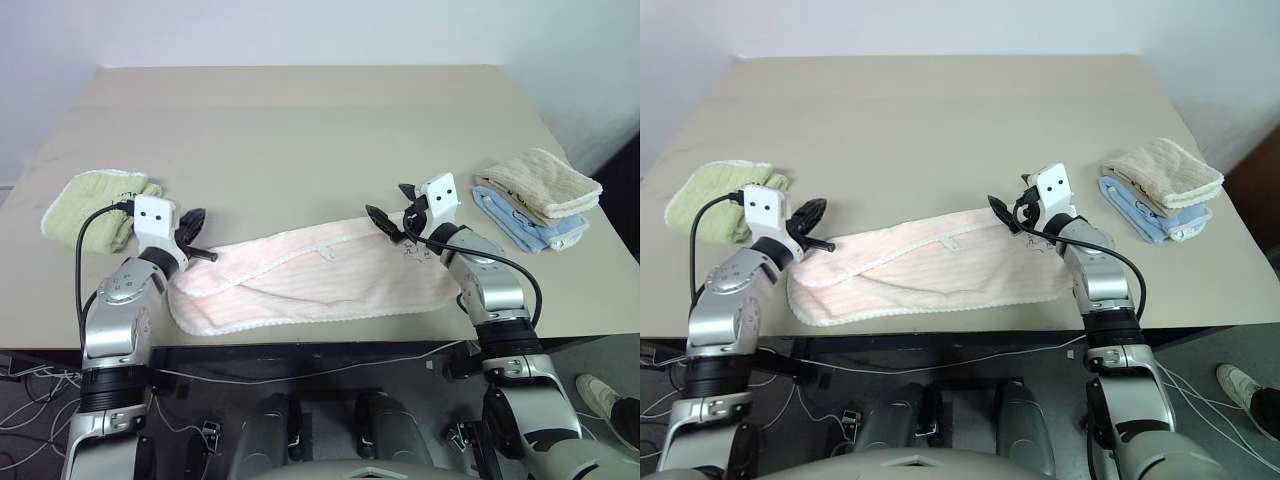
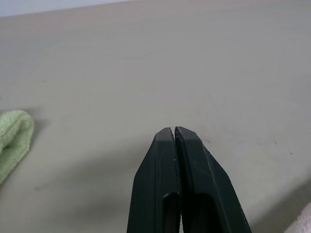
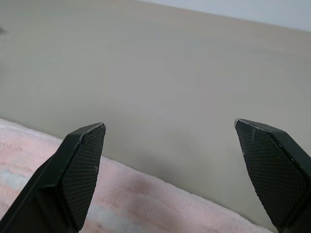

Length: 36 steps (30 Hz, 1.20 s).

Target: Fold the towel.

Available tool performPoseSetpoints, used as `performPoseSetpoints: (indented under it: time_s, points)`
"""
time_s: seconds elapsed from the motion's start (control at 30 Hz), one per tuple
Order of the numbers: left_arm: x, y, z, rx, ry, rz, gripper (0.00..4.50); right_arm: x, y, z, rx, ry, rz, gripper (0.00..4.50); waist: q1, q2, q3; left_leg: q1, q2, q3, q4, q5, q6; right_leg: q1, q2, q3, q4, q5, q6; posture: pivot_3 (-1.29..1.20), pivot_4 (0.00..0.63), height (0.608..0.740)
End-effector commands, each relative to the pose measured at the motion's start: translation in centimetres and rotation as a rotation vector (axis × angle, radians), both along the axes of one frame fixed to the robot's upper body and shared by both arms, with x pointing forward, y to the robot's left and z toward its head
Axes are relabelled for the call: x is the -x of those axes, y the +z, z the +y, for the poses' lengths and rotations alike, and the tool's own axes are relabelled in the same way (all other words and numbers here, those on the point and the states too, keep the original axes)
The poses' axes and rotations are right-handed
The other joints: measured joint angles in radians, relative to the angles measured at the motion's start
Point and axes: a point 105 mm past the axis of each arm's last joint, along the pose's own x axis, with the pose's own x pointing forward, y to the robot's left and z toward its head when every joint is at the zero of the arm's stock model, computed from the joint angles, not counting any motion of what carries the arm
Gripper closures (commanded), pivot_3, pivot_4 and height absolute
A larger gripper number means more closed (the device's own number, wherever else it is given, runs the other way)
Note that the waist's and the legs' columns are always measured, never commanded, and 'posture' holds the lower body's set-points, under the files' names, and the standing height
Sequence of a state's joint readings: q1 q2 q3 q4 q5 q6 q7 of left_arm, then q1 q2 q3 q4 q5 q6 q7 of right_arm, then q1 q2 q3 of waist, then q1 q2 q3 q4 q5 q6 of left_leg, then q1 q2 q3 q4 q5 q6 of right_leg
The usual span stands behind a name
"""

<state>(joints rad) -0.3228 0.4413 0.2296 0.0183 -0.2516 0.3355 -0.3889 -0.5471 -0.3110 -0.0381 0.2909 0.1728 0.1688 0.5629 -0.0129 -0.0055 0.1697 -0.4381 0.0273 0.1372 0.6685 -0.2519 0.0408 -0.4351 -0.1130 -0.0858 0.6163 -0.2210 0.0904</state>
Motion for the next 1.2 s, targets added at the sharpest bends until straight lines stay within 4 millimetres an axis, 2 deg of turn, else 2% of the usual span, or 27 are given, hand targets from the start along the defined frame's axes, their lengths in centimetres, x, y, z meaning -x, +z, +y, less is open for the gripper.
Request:
performPoseSetpoints:
  time_s: [0.03, 0.2, 0.6, 0.73, 0.9, 1.0, 1.2]
  points:
    - [-0.2, 1.8, -0.4, -0.016, -0.024, -0.058, 4.42, 0.5, 1.2, 0.2, -0.026, 0.000, -0.059, 0.03, -0.001, 0.000, 0.000, 0.000, 0.000, 0.000, 0.000, 0.000, 0.000, 0.000, 0.000, 0.000, 0.000, 0.000, 0.000, 0.00, 0.150, 0.740]
    - [-0.6, 1.8, -0.9, -0.019, -0.040, -0.054, 4.42, 0.9, 1.2, 0.7, -0.031, 0.007, -0.066, 0.03, -0.003, 0.000, 0.000, 0.000, 0.000, 0.000, 0.000, 0.000, 0.000, 0.000, 0.000, 0.000, 0.000, 0.000, 0.000, 0.00, 0.150, 0.740]
    - [-1.0, 1.9, -1.5, -0.010, -0.045, -0.066, 4.42, 0.5, 1.8, -0.2, -0.015, -0.011, -0.079, 0.03, -0.001, 0.000, 0.000, 0.000, 0.000, 0.000, 0.000, 0.000, 0.000, 0.000, 0.000, 0.000, 0.000, 0.000, 0.000, 0.00, 0.150, 0.740]
    - [-1.2, 1.3, -2.0, -0.009, -0.049, -0.058, 4.42, 0.2, 1.8, -0.4, -0.002, -0.019, -0.083, 0.03, -0.001, 0.000, 0.000, 0.000, 0.000, 0.000, 0.000, 0.000, 0.000, 0.000, 0.000, 0.000, 0.000, 0.000, 0.000, 0.00, 0.150, 0.740]
    - [-0.9, 1.6, -1.6, -0.001, -0.044, -0.070, 4.42, 0.0, 2.2, 0.2, 0.011, -0.003, -0.094, 0.03, -0.002, 0.000, 0.000, 0.000, 0.000, 0.000, 0.000, 0.000, 0.000, 0.000, 0.000, 0.000, 0.000, 0.000, 0.000, 0.00, 0.150, 0.740]
    - [-0.9, 1.0, -1.5, -0.001, -0.037, -0.054, 4.42, 0.0, 2.2, -0.4, 0.039, -0.027, -0.103, 0.03, -0.001, 0.000, 0.000, 0.000, 0.000, 0.000, 0.000, 0.000, 0.000, 0.000, 0.000, 0.000, 0.000, 0.000, 0.000, 0.00, 0.150, 0.740]
    - [-0.9, 1.0, -2.5, -0.023, -0.106, -0.055, 4.42, 0.5, 2.1, -1.6, 0.059, -0.055, -0.098, 0.03, -0.001, 0.000, 0.000, 0.000, 0.000, 0.000, 0.000, 0.000, 0.000, 0.000, 0.000, 0.000, 0.000, 0.000, 0.000, 0.00, 0.150, 0.740]
